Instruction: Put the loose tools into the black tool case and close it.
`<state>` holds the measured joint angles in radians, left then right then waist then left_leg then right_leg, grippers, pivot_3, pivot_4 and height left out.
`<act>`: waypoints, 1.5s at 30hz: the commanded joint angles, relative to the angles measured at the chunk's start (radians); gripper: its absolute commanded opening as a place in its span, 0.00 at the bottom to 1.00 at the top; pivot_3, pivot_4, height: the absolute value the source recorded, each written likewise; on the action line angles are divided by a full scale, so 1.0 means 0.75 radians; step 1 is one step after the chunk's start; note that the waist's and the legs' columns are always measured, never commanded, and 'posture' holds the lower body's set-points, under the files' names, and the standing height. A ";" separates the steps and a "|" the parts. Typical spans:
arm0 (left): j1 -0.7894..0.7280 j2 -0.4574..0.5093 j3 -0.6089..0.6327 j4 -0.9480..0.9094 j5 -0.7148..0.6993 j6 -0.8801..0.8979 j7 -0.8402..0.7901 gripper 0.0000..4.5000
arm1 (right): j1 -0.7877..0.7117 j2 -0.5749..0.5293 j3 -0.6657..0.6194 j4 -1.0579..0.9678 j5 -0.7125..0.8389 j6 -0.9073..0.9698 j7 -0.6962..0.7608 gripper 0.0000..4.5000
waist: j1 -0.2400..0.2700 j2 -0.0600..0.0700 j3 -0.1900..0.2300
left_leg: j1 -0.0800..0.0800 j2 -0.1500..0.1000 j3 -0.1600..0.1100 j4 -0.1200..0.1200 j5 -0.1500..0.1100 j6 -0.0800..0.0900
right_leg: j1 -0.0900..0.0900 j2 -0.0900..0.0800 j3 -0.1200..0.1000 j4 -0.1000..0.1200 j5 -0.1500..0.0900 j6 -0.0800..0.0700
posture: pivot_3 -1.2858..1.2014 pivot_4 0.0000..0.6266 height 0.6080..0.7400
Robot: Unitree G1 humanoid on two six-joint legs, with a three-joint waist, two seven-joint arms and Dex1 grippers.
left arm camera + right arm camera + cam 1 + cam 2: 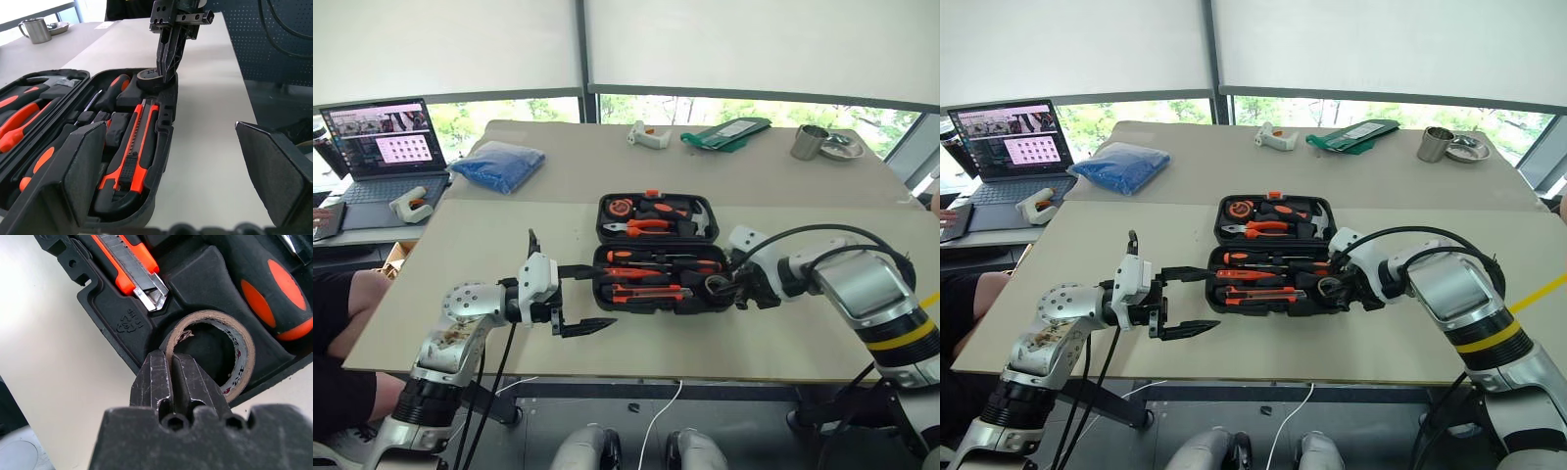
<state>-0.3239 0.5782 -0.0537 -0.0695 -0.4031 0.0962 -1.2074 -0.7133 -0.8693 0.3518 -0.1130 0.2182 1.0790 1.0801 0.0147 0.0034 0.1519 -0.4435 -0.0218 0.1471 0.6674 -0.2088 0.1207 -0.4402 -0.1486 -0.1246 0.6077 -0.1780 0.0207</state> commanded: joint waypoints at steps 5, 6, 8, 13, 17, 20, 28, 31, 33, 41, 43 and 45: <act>-0.025 -0.018 0.026 0.028 0.021 -0.052 0.047 1.00 | -0.033 -0.003 -0.058 -0.048 0.026 -0.042 -0.018 0.36 | -0.001 0.000 0.000 | 0.000 0.000 0.000 0.000 0.000 0.000 | 0.000 0.000 0.000 0.000 -0.001 0.002 | 0.52 0.24 1.00; -0.034 -0.014 0.035 0.048 0.044 -0.046 0.084 1.00 | -0.055 -0.003 -0.100 -0.045 0.066 -0.026 0.003 0.43 | -0.002 0.000 0.000 | 0.000 0.000 0.000 0.000 0.000 0.000 | 0.000 0.000 0.000 0.000 -0.001 0.002 | 0.52 0.24 1.00; -0.049 -0.023 0.072 0.076 0.061 0.013 0.195 1.00 | -0.075 -0.018 -0.209 -0.022 0.168 0.035 0.053 0.50 | -0.003 -0.001 0.001 | 0.000 0.000 0.000 0.000 0.000 0.000 | 0.000 0.000 0.001 0.000 0.000 0.001 | 0.52 0.24 1.00; -0.141 -0.048 0.196 0.169 0.052 0.264 0.496 0.88 | -0.011 -0.070 -0.379 0.066 0.150 -0.106 -0.036 0.44 | 0.010 -0.002 0.001 | -0.001 0.001 -0.002 0.001 -0.001 0.001 | 0.001 0.001 -0.001 -0.001 0.000 0.000 | 0.52 0.24 1.00; -0.224 -0.056 0.206 0.285 0.098 0.344 0.610 0.58 | 0.021 -0.021 -0.394 0.122 0.037 -0.306 -0.202 0.19 | 0.007 -0.003 0.001 | -0.001 0.000 -0.002 0.001 -0.001 0.002 | 0.001 0.001 0.000 -0.001 0.000 0.003 | 0.52 0.24 1.00; -0.322 -0.091 0.150 0.423 0.163 0.366 0.667 0.35 | 0.025 0.036 -0.279 0.210 -0.152 -0.557 -0.347 0.00 | 0.005 -0.003 0.002 | -0.001 0.000 0.000 0.001 -0.001 0.001 | 0.002 0.002 0.000 0.002 0.000 0.003 | 0.52 0.24 1.00; -0.526 -0.218 0.018 0.719 0.277 0.295 0.643 0.01 | -0.109 0.240 -0.145 0.535 -0.331 -0.767 -0.443 0.00 | -0.009 -0.004 0.002 | -0.002 0.000 0.004 0.001 0.001 0.000 | 0.002 0.004 -0.002 0.003 0.000 0.003 | 0.52 0.24 1.00; -0.608 -0.263 -0.023 0.850 0.320 0.249 0.614 0.01 | -0.193 0.296 -0.101 0.727 -0.397 -0.853 -0.455 0.00 | -0.015 -0.004 0.002 | -0.002 0.000 0.004 0.001 0.001 -0.001 | 0.002 0.005 -0.003 0.004 0.001 0.001 | 0.52 0.24 1.00; -0.642 -0.276 -0.043 0.912 0.346 0.226 0.595 0.01 | -0.230 0.324 -0.100 0.812 -0.412 -0.904 -0.457 0.00 | -0.019 -0.004 0.002 | -0.002 0.000 0.004 0.001 0.001 -0.001 | 0.002 0.005 -0.003 0.004 0.001 0.001 | 0.52 0.24 1.00; -0.733 -0.306 -0.080 1.075 0.383 0.191 0.438 0.01 | -0.305 0.356 -0.094 1.014 -0.410 -0.961 -0.252 0.00 | -0.021 -0.004 0.002 | -0.002 -0.003 0.003 0.000 0.001 -0.001 | 0.003 0.007 -0.003 0.004 0.001 0.001 | 0.52 0.24 1.00; -0.736 -0.315 -0.087 1.072 0.375 0.171 0.379 0.01 | -0.291 0.349 -0.097 0.985 -0.389 -0.918 -0.177 0.00 | -0.021 -0.004 0.002 | -0.002 -0.003 0.003 0.000 0.001 -0.001 | 0.003 0.005 -0.003 0.004 0.001 0.001 | 0.52 0.24 1.00; -0.717 -0.318 -0.096 1.020 0.362 0.176 0.319 0.01 | -0.253 0.321 -0.095 0.901 -0.376 -0.879 -0.099 0.00 | -0.020 -0.004 0.002 | -0.002 -0.003 0.003 0.000 0.001 -0.001 | 0.003 0.004 -0.003 0.004 0.001 0.001 | 0.52 0.24 1.00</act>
<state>-0.8560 0.3654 -0.1018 0.7522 -0.1154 0.2450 -0.9052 -0.9252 -0.6269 0.2735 0.6285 -0.0951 0.3901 0.9291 -0.0006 0.0002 0.1536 -0.4450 -0.0243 0.1489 0.6671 -0.2080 0.1200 -0.4377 -0.1457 -0.1275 0.6106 -0.1775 0.0217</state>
